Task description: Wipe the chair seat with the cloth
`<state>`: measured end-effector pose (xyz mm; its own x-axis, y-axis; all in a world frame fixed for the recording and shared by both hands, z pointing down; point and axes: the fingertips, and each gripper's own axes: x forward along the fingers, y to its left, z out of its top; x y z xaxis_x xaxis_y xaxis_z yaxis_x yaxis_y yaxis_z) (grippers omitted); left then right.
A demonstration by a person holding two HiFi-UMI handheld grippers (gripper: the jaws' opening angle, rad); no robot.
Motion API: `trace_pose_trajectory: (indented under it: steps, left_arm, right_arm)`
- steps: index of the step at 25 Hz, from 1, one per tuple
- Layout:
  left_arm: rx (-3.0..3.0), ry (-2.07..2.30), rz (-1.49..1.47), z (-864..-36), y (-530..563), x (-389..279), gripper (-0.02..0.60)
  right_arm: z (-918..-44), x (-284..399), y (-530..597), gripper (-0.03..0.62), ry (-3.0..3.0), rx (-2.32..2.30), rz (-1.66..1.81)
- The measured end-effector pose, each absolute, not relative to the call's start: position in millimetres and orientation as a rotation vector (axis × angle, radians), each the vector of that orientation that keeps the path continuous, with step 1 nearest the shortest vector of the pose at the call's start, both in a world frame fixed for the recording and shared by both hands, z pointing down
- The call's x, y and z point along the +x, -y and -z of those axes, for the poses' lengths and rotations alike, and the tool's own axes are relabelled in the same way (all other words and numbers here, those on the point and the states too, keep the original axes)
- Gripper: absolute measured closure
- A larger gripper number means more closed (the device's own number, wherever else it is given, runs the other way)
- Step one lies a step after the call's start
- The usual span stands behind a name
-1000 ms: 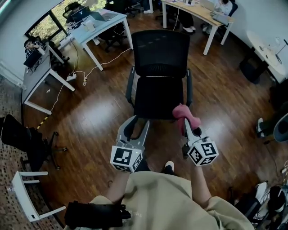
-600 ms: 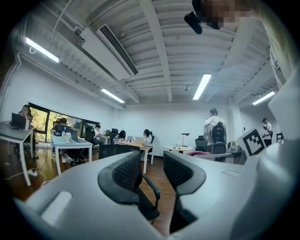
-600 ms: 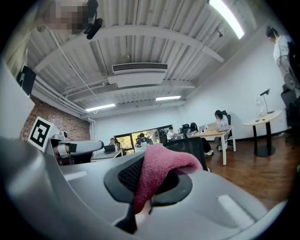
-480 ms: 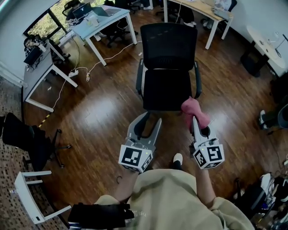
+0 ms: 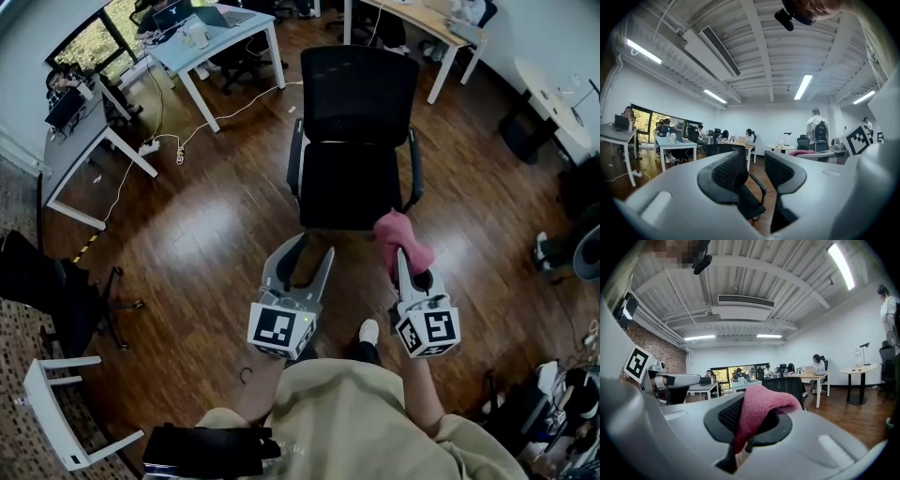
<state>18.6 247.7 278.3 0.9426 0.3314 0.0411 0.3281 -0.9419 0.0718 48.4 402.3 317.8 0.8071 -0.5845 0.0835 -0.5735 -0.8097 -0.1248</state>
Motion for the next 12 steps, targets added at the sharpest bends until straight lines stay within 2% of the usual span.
trace_pose_trajectory:
  steps: [12]
  left_arm:
    - [3.027, -0.518, -0.058, -267, -258, 24, 0.420]
  right_arm:
    - [-303, 54, -402, 0.577, -0.990, -2.878, 0.163]
